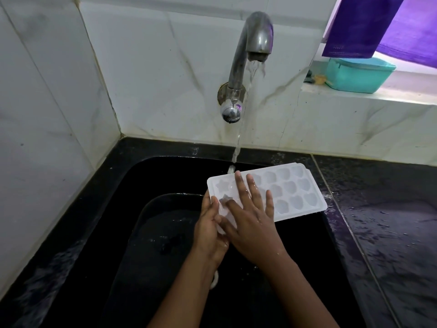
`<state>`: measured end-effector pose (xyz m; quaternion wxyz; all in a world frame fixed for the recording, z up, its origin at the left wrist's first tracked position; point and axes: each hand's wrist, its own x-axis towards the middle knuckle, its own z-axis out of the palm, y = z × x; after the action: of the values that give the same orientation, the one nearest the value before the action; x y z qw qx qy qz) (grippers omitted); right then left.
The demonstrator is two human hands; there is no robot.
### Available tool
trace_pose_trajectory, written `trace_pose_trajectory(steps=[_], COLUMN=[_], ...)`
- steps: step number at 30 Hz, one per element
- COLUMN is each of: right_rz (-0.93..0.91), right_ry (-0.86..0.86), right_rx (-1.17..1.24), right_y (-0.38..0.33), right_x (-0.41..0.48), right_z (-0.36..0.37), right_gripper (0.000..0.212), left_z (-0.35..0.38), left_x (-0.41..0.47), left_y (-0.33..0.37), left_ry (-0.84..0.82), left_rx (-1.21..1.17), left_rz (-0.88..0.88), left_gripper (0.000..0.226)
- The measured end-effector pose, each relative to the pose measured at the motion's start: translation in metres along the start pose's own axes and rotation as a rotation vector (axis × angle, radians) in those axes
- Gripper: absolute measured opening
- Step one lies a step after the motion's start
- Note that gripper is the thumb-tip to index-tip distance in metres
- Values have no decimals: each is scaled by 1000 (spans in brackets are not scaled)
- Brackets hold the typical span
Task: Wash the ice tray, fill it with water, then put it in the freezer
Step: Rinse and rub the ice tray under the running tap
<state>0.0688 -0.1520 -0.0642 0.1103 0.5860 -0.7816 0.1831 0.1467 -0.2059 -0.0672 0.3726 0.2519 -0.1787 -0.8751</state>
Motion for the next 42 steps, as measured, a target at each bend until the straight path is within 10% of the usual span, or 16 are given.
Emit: trace_pose_trajectory(steps=[42], right_rz=[71], right_ry=[192], right_rx=[-133], right_y=[-6], right_x=[-6], right_z=[9], right_gripper=[49], left_z=[-2], left_x=[6], left_y=[-3], left_ry=[15], left_rx=[14], left_rz=[49], left_gripper=[32])
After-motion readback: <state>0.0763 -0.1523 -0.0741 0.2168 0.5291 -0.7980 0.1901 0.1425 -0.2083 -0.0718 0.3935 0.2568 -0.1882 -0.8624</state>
